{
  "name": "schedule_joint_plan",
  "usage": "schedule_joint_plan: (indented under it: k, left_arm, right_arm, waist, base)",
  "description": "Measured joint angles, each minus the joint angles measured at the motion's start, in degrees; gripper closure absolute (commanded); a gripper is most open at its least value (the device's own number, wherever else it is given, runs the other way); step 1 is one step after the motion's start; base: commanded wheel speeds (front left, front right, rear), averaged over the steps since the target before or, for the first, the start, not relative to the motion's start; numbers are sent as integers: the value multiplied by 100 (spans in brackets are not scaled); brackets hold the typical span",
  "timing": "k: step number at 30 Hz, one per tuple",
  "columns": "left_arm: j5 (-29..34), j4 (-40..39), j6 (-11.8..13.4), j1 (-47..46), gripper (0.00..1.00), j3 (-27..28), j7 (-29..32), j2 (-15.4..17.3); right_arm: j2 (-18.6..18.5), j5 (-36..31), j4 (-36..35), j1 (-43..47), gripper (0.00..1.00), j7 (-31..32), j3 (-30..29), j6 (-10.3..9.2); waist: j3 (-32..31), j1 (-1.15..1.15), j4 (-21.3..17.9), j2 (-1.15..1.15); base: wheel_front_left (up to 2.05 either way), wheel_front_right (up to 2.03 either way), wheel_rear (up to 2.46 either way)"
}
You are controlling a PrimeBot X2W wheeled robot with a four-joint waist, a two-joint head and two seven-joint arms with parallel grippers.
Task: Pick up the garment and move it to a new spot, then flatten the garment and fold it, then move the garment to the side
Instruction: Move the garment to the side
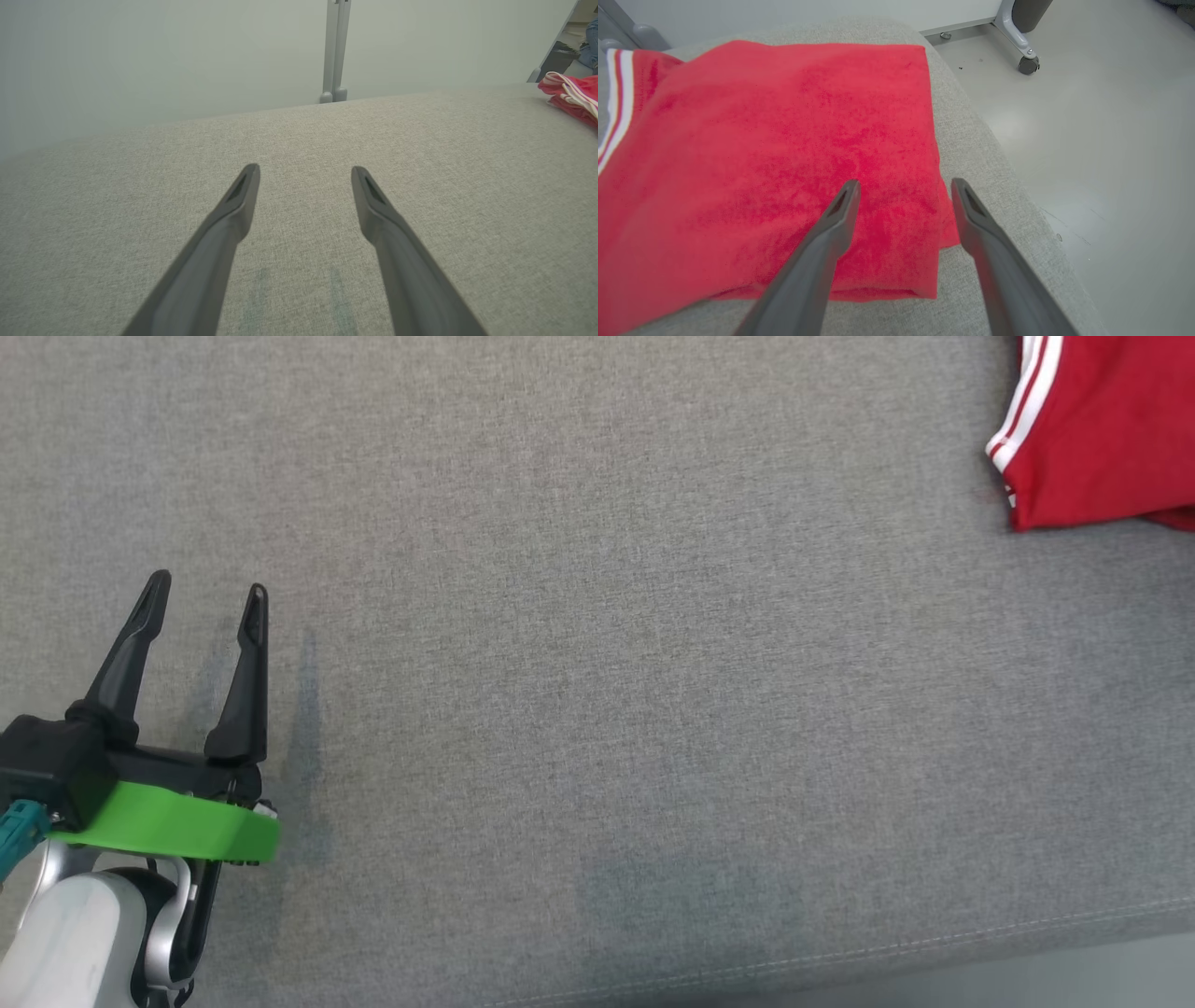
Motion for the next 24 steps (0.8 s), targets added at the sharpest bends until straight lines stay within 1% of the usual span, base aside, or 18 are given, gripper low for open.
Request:
schedule_joint_plan:
  k: [3, 7, 9, 12, 13, 18, 24]
  left_arm:
    - [0, 75, 1, -1, 0, 38, -53, -30]
    - [-5, 255, 27, 3, 0, 148, -134, -137]
    - [-35, 358, 54, 24, 0, 205, -146, -180]
    - [-49, 517, 76, 110, 0, 346, -199, -249]
    - [-51, 554, 76, 177, 0, 383, -202, -265]
    - [-80, 715, 104, 477, 0, 546, -254, -359]
    - [-62, 926, 134, 867, 0, 676, -296, -493]
  right_arm:
    - [-1, -110, -190, 1, 0, -492, -29, 0]
    - [10, -371, -642, 34, 0, -1099, 0, 10]
    - [56, -413, -860, 93, 0, -1319, 33, 69]
    - [183, -491, -1206, 306, 0, -1645, 116, 90]
    - [224, -532, -1314, 411, 0, -1718, 162, 124]
    - [463, -598, -1726, 1034, 0, -2132, 293, 105]
    - [656, -865, -2119, 1596, 0, -2169, 513, 93]
  waist:
    - [-134, 0, -36, 0]
    - [-368, 0, -85, 0]
    - [-503, 0, -115, 0]
    - [-716, 0, -167, 0]
    - [-790, 0, -186, 0]
    - [-1173, 0, -274, 0]
    - [-1655, 0, -345, 0]
  base:
    - [0, 0, 0]
    - [0, 0, 0]
    - [0, 0, 0]
    - [0, 0, 0]
    - [0, 0, 0]
    - [0, 0, 0]
    - [0, 0, 0]
